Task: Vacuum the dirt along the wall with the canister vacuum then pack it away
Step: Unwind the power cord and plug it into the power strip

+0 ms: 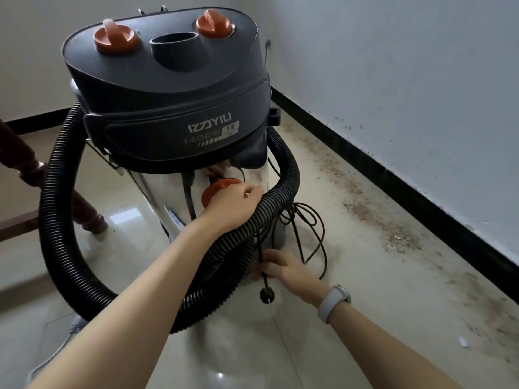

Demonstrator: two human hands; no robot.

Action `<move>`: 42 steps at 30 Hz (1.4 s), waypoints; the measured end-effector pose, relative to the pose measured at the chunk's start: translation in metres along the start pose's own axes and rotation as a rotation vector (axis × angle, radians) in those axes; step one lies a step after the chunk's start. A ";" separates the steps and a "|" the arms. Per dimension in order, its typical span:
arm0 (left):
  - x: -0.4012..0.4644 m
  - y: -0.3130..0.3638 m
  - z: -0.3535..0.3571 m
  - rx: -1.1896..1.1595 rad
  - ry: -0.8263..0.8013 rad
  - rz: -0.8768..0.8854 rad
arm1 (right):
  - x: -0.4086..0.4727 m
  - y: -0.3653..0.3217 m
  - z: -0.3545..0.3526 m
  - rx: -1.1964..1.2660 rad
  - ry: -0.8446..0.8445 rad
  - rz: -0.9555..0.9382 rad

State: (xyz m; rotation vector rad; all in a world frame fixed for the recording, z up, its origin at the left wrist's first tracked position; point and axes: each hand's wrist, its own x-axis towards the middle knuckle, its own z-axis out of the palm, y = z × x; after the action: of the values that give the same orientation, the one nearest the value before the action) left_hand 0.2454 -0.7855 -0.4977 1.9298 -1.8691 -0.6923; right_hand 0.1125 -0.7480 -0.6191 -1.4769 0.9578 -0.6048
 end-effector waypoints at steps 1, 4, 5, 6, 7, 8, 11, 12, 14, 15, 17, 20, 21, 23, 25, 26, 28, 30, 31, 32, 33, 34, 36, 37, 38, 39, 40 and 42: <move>-0.005 0.001 0.000 0.012 0.017 0.024 | -0.003 0.000 0.000 -0.065 0.022 -0.025; -0.031 -0.001 0.005 0.059 0.197 0.170 | -0.015 0.006 -0.001 -0.061 0.135 -0.010; -0.045 -0.003 0.009 0.081 0.284 0.254 | -0.019 0.010 -0.001 -0.003 0.188 0.020; -0.060 -0.007 0.013 0.107 0.356 0.342 | -0.025 0.014 0.000 0.057 0.230 0.059; -0.075 -0.013 0.019 0.139 0.424 0.429 | -0.031 0.018 0.003 0.109 0.260 0.099; -0.090 -0.020 0.026 0.178 0.486 0.509 | -0.037 0.024 0.006 0.155 0.281 0.135; -0.126 -0.041 0.046 0.300 0.568 0.684 | -0.052 0.034 0.022 0.238 0.308 0.242; -0.137 -0.047 0.052 0.315 0.530 0.737 | -0.056 0.036 0.028 0.238 0.299 0.273; -0.160 -0.064 0.062 0.293 0.395 0.834 | -0.062 0.040 0.045 0.262 0.263 0.349; -0.171 -0.074 0.067 0.280 0.321 0.857 | -0.064 0.042 0.054 0.311 0.247 0.386; -0.191 -0.096 0.077 0.303 0.164 0.784 | -0.067 0.048 0.074 0.448 0.212 0.447; -0.212 -0.140 0.093 0.362 -0.056 0.306 | -0.066 0.057 0.110 0.640 0.191 0.536; -0.218 -0.162 0.100 0.396 -0.129 0.131 | -0.064 0.060 0.122 0.675 0.184 0.564; -0.230 -0.205 0.113 0.376 -0.291 -0.090 | -0.061 0.064 0.146 0.773 0.171 0.609; -0.242 -0.236 0.121 0.239 -0.358 -0.155 | -0.058 0.065 0.167 0.900 0.138 0.655; -0.248 -0.248 0.124 0.103 -0.353 -0.191 | -0.056 0.066 0.176 0.936 0.115 0.687; -0.256 -0.267 0.127 -0.141 -0.306 -0.288 | -0.054 0.067 0.190 0.828 0.036 0.778; -0.264 -0.284 0.127 -0.159 -0.251 -0.335 | -0.052 0.063 0.199 0.359 -0.085 0.813; -0.267 -0.292 0.127 -0.105 -0.219 -0.324 | -0.052 0.061 0.201 0.031 -0.136 0.733; -0.269 -0.300 0.128 -0.048 -0.173 -0.298 | -0.050 0.059 0.202 -0.311 -0.160 0.572; -0.270 -0.305 0.129 -0.023 -0.131 -0.270 | -0.046 0.061 0.201 -0.652 -0.151 0.337; -0.271 -0.307 0.130 -0.032 -0.098 -0.243 | -0.042 0.063 0.202 -0.957 -0.130 0.073; -0.267 -0.311 0.131 -0.064 -0.016 -0.208 | -0.033 0.067 0.212 -1.266 -0.257 -0.281; -0.263 -0.312 0.130 -0.069 0.040 -0.201 | -0.026 0.070 0.219 -1.295 -0.388 -0.288; -0.259 -0.315 0.130 -0.072 0.097 -0.196 | -0.020 0.074 0.227 -1.277 -0.491 -0.216; -0.253 -0.318 0.129 -0.075 0.149 -0.203 | -0.013 0.078 0.233 -1.229 -0.528 -0.121; -0.246 -0.322 0.129 -0.083 0.193 -0.219 | -0.005 0.081 0.239 -1.169 -0.509 -0.058; -0.229 -0.334 0.130 -0.083 0.244 -0.279 | 0.008 0.090 0.244 -1.033 -0.392 0.003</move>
State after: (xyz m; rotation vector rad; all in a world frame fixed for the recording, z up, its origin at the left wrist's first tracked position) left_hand 0.4424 -0.5292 -0.7737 2.1351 -1.4224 -0.5726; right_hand 0.2982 -0.6166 -0.7452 -2.3744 0.9925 0.2684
